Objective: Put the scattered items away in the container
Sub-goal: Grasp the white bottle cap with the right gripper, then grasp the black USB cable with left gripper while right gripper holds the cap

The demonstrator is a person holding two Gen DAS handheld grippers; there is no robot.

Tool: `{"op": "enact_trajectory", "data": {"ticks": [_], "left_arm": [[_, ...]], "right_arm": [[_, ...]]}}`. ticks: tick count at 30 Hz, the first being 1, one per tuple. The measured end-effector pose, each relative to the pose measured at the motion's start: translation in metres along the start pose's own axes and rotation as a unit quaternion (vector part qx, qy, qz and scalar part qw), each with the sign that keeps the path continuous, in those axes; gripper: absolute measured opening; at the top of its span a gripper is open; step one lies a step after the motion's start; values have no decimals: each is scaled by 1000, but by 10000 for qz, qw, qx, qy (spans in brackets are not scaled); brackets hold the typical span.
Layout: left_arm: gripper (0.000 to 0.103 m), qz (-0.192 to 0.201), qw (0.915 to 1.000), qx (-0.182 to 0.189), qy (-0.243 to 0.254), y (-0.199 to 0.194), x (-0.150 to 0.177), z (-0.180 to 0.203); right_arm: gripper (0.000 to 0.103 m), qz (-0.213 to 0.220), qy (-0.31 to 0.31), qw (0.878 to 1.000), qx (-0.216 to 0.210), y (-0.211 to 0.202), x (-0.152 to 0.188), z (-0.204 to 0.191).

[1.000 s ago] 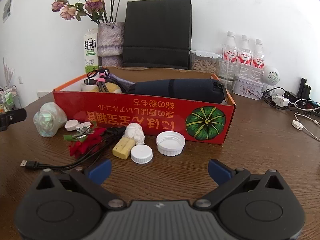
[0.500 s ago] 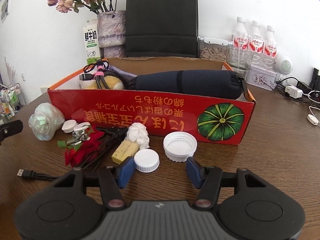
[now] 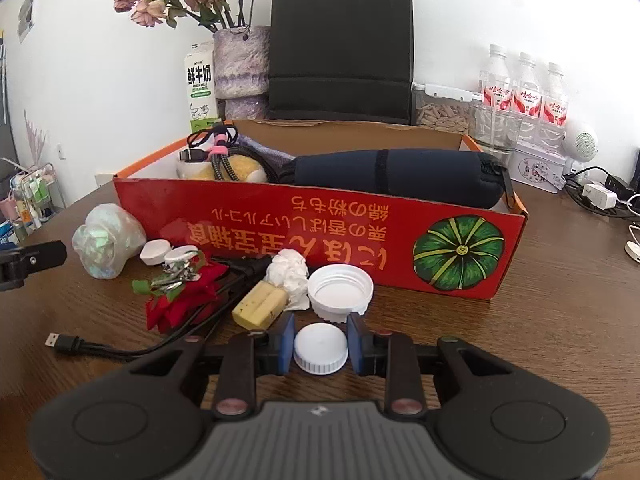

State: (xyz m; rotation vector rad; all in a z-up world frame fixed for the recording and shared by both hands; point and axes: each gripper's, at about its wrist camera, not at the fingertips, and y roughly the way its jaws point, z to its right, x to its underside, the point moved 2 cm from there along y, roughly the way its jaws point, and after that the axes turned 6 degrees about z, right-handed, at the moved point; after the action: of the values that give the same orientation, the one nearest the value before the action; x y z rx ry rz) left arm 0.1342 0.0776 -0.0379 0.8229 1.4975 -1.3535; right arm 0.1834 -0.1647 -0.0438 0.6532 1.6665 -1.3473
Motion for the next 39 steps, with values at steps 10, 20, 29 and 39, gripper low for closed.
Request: {"op": "enact_trajectory", "data": {"ticks": [10, 20, 29, 39], "left_arm": [[103, 85, 9990, 429, 119, -28, 4, 20], [95, -372, 9857, 1408, 845, -32, 8, 89], [63, -1104, 9731, 1773, 969, -6, 19, 125], [5, -1403, 9649, 1825, 1265, -5, 19, 148]], "right_arm": [[27, 270, -25, 9996, 61, -25, 8, 7], [27, 375, 36, 9992, 119, -37, 12, 18], [27, 427, 167, 9989, 69, -41, 14, 27], [27, 487, 124, 9987, -7, -45, 15, 25]]}}
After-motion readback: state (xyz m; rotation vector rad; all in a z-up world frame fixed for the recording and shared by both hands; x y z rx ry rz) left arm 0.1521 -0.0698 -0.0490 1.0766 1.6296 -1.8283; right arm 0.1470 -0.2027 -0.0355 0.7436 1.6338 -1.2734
